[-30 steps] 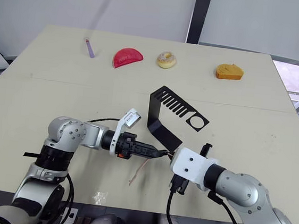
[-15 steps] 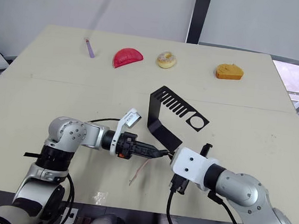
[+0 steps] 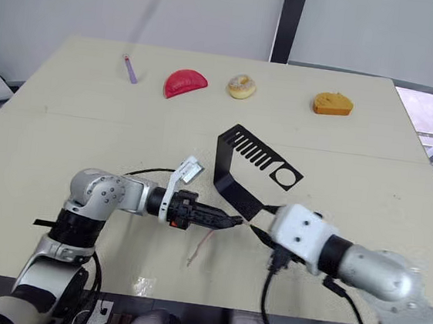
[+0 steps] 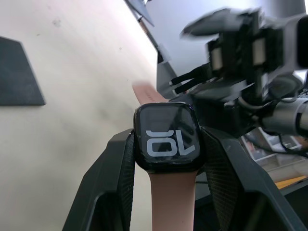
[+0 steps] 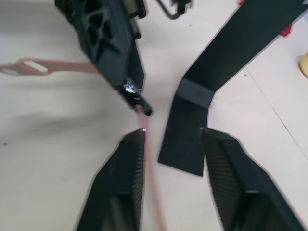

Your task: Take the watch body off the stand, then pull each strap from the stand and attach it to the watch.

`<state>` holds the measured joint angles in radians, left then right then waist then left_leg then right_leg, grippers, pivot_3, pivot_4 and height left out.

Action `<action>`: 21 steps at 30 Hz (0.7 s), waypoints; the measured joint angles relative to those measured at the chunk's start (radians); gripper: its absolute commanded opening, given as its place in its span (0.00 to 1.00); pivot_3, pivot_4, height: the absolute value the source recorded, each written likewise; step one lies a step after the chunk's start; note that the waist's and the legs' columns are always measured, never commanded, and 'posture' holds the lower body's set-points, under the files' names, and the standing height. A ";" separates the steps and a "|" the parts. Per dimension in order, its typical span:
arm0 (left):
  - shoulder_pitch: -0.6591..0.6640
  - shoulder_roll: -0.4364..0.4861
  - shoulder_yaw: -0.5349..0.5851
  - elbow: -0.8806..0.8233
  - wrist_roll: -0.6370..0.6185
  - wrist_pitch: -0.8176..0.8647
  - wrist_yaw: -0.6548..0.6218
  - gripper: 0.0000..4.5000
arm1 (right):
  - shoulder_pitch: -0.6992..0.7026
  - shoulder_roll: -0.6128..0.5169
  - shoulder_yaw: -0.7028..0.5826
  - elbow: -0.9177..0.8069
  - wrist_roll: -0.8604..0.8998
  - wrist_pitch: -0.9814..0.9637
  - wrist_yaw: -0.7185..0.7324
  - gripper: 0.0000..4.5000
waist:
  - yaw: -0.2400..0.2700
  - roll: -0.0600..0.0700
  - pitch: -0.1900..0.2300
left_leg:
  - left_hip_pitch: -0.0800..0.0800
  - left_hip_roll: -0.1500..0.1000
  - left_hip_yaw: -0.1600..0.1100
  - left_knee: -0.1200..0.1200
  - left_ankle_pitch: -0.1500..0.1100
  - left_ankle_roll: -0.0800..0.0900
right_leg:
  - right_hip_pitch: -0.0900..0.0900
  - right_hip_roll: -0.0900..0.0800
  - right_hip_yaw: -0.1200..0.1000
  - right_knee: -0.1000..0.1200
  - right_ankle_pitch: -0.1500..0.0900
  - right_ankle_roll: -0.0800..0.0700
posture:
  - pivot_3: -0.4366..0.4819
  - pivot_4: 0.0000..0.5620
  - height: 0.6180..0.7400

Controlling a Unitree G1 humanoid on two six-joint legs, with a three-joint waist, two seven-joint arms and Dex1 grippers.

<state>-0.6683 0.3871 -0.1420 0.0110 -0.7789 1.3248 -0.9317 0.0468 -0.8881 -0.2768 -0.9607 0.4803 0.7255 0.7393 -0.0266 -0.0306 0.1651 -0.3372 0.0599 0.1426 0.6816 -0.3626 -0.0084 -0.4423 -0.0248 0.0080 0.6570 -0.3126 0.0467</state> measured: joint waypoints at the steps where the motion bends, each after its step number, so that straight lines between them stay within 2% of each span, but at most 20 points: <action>1: 0.001 0.021 -0.014 -0.004 0.002 -0.023 -0.022 0.35 | 0.027 -0.007 -0.087 0.000 0.088 0.015 0.028 0.85 | 0.000 0.000 0.000 | 0.000 0.000 0.000 0.000 0.000 0.000 | 0.000 0.000 0.000 0.000 0.000 0.000 | 0.48 0.27 0.98; 2: 0.002 0.033 -0.023 -0.009 0.004 -0.039 -0.037 0.35 | 0.049 -0.008 -0.141 0.000 0.152 0.029 0.045 0.95 | 0.001 0.000 0.000 | 0.000 0.000 0.000 0.000 0.000 0.000 | 0.000 0.000 0.000 0.000 0.000 0.000 | 0.48 0.27 0.98; 3: 0.005 0.055 -0.042 -0.026 0.008 -0.066 -0.064 0.35 | 0.087 -0.013 -0.225 0.000 0.244 0.058 0.071 1.00 | 0.002 0.000 0.000 | 0.000 0.000 0.000 0.000 0.000 0.000 | 0.000 0.000 0.000 0.000 0.000 0.000 | 0.48 0.27 0.98; 8: 0.018 0.144 -0.093 -0.120 0.058 -0.250 -0.185 0.35 | 0.204 -0.085 -0.483 0.014 0.550 0.159 0.124 1.00 | -0.001 0.000 0.000 | 0.001 0.000 0.000 -0.001 0.000 0.000 | 0.001 0.000 0.001 -0.001 0.000 0.000 | 0.48 0.27 0.98; 10: 0.031 0.176 -0.105 -0.152 0.085 -0.327 -0.229 0.35 | 0.231 -0.101 -0.526 0.028 0.614 0.180 0.127 1.00 | -0.003 0.000 0.000 | 0.001 0.000 0.000 -0.001 0.000 0.000 | 0.001 0.000 0.001 -0.001 0.000 0.000 | 0.48 0.27 0.98; 15: 0.084 0.263 -0.112 -0.231 0.196 -0.661 -0.394 0.35 | 0.278 -0.142 -0.599 0.043 0.741 0.199 0.128 1.00 | 0.001 0.000 0.000 | 0.001 0.001 -0.001 -0.001 0.000 0.001 | 0.002 0.000 0.000 -0.003 0.000 0.000 | 0.48 0.27 0.98; 17: 0.090 0.269 -0.115 -0.234 0.259 -0.789 -0.424 0.35 | 0.293 -0.150 -0.599 0.041 0.761 0.197 0.128 1.00 | 0.003 0.000 0.000 | 0.000 0.000 -0.001 -0.001 -0.001 0.001 | 0.003 0.000 0.000 -0.004 0.000 0.001 | 0.48 0.27 0.98; 21: 0.105 0.268 -0.135 -0.232 0.348 -0.934 -0.435 0.35 | 0.319 -0.151 -0.587 0.032 0.749 0.186 0.128 1.00 | 0.004 0.000 0.000 | 0.000 0.000 -0.001 -0.001 -0.001 0.002 | 0.003 0.000 0.000 -0.005 0.001 0.001 | 0.48 0.27 0.98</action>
<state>-0.5631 0.6548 -0.2774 -0.2206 -0.4313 0.3910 -1.3664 0.3654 -1.0389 -0.8635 -0.9291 1.2292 0.9118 0.8669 -0.0229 -0.0307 0.1654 -0.3373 0.0602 0.1414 0.6802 -0.3638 -0.0062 -0.4389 -0.0246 0.0084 0.6518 -0.3119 0.0482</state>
